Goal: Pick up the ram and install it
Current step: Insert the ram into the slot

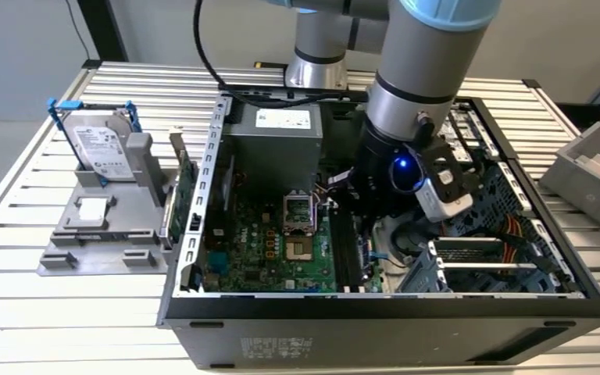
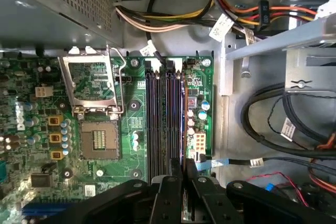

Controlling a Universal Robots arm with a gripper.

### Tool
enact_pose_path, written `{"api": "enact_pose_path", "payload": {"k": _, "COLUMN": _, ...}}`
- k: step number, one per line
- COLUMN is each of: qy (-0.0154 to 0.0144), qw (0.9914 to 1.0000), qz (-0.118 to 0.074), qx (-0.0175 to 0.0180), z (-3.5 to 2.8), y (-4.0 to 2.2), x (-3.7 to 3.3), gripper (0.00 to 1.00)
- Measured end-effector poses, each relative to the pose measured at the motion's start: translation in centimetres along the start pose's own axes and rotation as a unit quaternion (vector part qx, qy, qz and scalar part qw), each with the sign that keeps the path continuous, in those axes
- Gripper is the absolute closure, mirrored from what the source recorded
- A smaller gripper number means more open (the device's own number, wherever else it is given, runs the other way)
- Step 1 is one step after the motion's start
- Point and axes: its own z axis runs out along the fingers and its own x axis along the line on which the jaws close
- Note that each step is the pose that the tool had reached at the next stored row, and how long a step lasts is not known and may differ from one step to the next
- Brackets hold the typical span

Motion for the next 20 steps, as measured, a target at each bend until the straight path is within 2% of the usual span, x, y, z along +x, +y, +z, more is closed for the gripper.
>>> {"api": "enact_pose_path", "payload": {"k": 5, "qy": 0.0006, "qw": 1.0, "qz": 0.0, "qx": 0.0005, "z": -1.9, "y": -0.12, "x": 0.02, "gripper": 1.0}}
{"api": "enact_pose_path", "payload": {"k": 6, "qy": 0.0005, "qw": 1.0, "qz": 0.0, "qx": 0.0022, "z": -2.02, "y": -0.12, "x": 0.01, "gripper": 1.0}}
{"api": "enact_pose_path", "payload": {"k": 7, "qy": 0.0003, "qw": 0.99998, "qz": 0.0, "qx": 0.0064, "z": -2.07, "y": -0.12, "x": 0.02, "gripper": 1.0}}
{"api": "enact_pose_path", "payload": {"k": 9, "qy": -0.0002, "qw": 0.99973, "qz": 0.0, "qx": 0.0231, "z": -2.08, "y": -0.13, "x": 0.02, "gripper": 1.0}}
{"api": "enact_pose_path", "payload": {"k": 11, "qy": -0.0009, "qw": 0.99915, "qz": 0.0, "qx": 0.0413, "z": -2.08, "y": -0.13, "x": 0.02, "gripper": 1.0}}
{"api": "enact_pose_path", "payload": {"k": 14, "qy": -0.0017, "qw": 0.99764, "qz": 0.001, "qx": 0.0687, "z": -2.08, "y": -0.13, "x": 0.02, "gripper": 1.0}}
{"api": "enact_pose_path", "payload": {"k": 16, "qy": -0.0018, "qw": 0.9962, "qz": 0.001, "qx": 0.087, "z": -2.08, "y": -0.11, "x": 0.02, "gripper": 1.0}}
{"api": "enact_pose_path", "payload": {"k": 17, "qy": -0.002, "qw": 0.99565, "qz": 0.001, "qx": 0.0932, "z": -2.04, "y": -0.09, "x": 0.02, "gripper": 1.0}}
{"api": "enact_pose_path", "payload": {"k": 18, "qy": -0.0021, "qw": 0.99525, "qz": 0.001, "qx": 0.0973, "z": -1.97, "y": -0.01, "x": 0.04, "gripper": 1.0}}
{"api": "enact_pose_path", "payload": {"k": 20, "qy": -0.0023, "qw": 0.99487, "qz": 0.001, "qx": 0.1011, "z": -1.71, "y": 0.35, "x": 0.12, "gripper": 1.0}}
